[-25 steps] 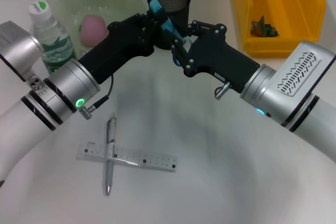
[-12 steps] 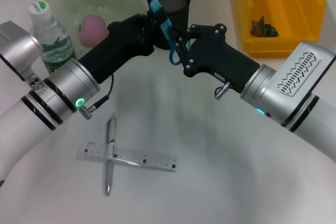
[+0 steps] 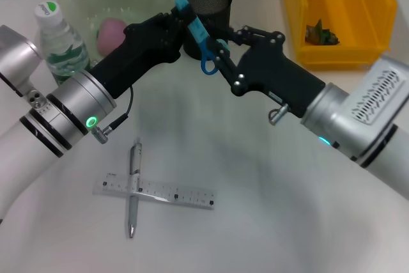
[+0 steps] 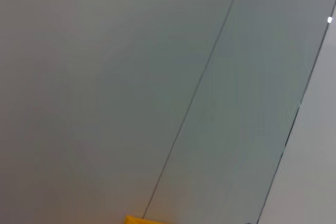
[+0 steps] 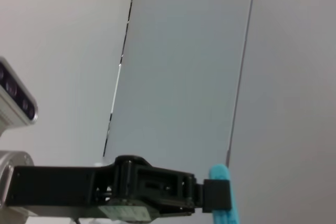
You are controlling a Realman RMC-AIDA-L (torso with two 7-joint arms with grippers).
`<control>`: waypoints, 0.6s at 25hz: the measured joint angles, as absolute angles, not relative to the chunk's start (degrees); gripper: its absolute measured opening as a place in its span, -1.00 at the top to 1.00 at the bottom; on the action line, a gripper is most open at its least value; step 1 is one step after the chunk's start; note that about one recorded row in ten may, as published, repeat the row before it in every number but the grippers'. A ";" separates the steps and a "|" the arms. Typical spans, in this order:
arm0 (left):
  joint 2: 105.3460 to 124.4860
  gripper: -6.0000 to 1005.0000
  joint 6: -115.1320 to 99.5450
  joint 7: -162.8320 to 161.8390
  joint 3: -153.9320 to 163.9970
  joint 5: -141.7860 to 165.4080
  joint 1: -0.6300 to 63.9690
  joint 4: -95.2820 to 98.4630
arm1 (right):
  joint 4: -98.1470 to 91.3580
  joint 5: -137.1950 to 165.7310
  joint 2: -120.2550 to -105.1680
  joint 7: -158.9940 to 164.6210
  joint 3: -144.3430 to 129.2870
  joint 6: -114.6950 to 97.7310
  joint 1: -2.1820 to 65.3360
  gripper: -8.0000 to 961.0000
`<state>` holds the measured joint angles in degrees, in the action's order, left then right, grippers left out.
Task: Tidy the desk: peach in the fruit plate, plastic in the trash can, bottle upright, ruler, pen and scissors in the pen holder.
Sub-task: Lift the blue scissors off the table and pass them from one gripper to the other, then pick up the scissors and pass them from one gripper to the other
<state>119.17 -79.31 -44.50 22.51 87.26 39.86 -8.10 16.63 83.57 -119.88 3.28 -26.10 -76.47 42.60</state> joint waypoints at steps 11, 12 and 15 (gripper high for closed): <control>118.94 0.81 -81.64 -55.60 21.97 87.53 38.47 -4.55 | 4.11 84.02 -119.37 32.84 -27.95 -87.29 33.23 0.05; 118.91 0.81 -82.14 -57.08 21.97 87.55 38.25 -4.17 | -1.29 85.10 -119.31 44.83 -29.96 -88.17 31.71 -0.04; 118.82 0.81 -83.93 -62.73 22.11 87.57 37.41 -2.70 | -5.95 86.68 -119.24 55.13 -32.03 -88.71 30.88 -0.31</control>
